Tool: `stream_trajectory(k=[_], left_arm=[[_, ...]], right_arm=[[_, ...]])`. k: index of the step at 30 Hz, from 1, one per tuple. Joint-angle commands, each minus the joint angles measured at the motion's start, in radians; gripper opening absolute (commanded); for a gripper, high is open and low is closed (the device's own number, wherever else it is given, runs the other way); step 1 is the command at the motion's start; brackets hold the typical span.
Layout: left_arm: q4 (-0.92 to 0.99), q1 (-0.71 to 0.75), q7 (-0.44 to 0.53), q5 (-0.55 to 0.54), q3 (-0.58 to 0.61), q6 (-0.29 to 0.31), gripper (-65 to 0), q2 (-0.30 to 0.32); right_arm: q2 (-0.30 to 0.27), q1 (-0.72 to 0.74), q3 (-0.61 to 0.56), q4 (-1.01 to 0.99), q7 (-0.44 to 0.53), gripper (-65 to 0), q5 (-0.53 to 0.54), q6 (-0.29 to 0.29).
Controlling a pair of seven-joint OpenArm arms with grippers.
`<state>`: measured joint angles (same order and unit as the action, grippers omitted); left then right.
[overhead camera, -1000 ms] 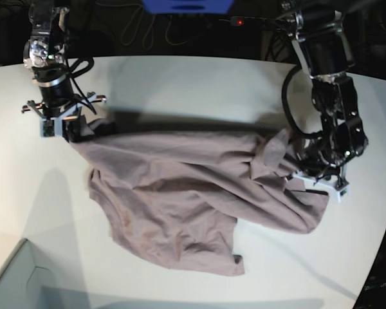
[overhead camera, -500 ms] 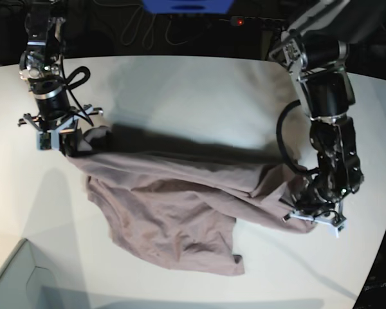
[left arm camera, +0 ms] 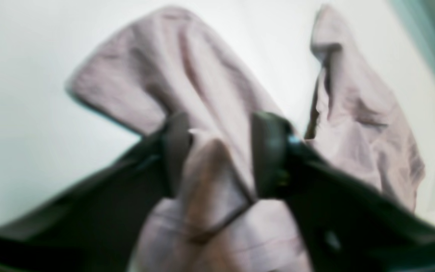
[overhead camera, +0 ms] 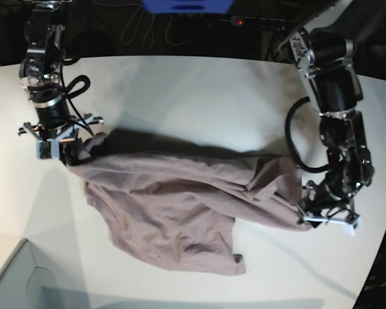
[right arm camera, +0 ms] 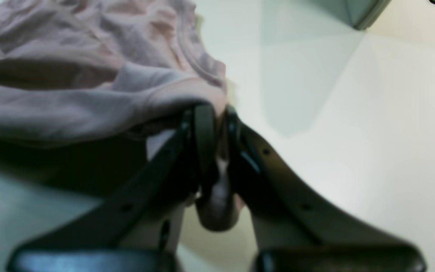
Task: Layout the t-shirt on the table in an organized manner, then fold the t-shirt properly
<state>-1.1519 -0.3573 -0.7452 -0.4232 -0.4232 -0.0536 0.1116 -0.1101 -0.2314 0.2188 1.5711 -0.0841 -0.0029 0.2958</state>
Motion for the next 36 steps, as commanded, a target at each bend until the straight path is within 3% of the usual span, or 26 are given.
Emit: stream_trajectory(k=[1, 3, 5, 10, 16, 21, 25, 36], left_arm=[[-0.052, -0.013, 0.002, -0.039, 0.002, 0.008, -28.6, 0.029], [-0.119, 0.027, -0.033, -0.098, 0.007, 0.008, -20.2, 0.056], [-0.208, 0.094, -0.070, -0.133, 0.007, 0.008, -15.8, 0.081], [-0.346, 0.312, -0.023, -0.142, 0.008, 0.008, -15.5, 0.087], [-0.323, 0.473, 0.100, -0.122, 0.034, 0.008, -15.2, 0.093], [-0.253, 0.476, 0.217, 0.008, 0.188, 0.008, -15.2, 0.109], [-0.202, 0.415, 0.247, 0.053, 0.277, 0.008, -15.4, 0.107], [-0.130, 0.300, 0.255, 0.085, 0.291, 0.007, -15.4, 0.107]], right_arm=[[-0.006, 0.014, 0.003, 0.016, 0.031, -65.0, 0.004, 0.016], [-0.006, 0.014, 0.003, 0.016, 0.031, -65.0, 0.004, 0.016], [-0.004, 0.014, 0.003, 0.016, 0.031, -65.0, 0.004, 0.016], [-0.004, 0.014, 0.003, 0.016, 0.031, -65.0, 0.004, 0.016], [-0.004, 0.014, 0.003, 0.016, 0.031, -65.0, 0.004, 0.016], [-0.003, 0.016, -0.022, 0.015, 0.031, -65.0, 0.004, 0.016], [-0.003, 0.014, -0.032, 0.015, 0.031, -65.0, 0.004, 0.016], [-0.007, 0.014, -0.025, 0.012, 0.031, -65.0, 0.004, 0.016]])
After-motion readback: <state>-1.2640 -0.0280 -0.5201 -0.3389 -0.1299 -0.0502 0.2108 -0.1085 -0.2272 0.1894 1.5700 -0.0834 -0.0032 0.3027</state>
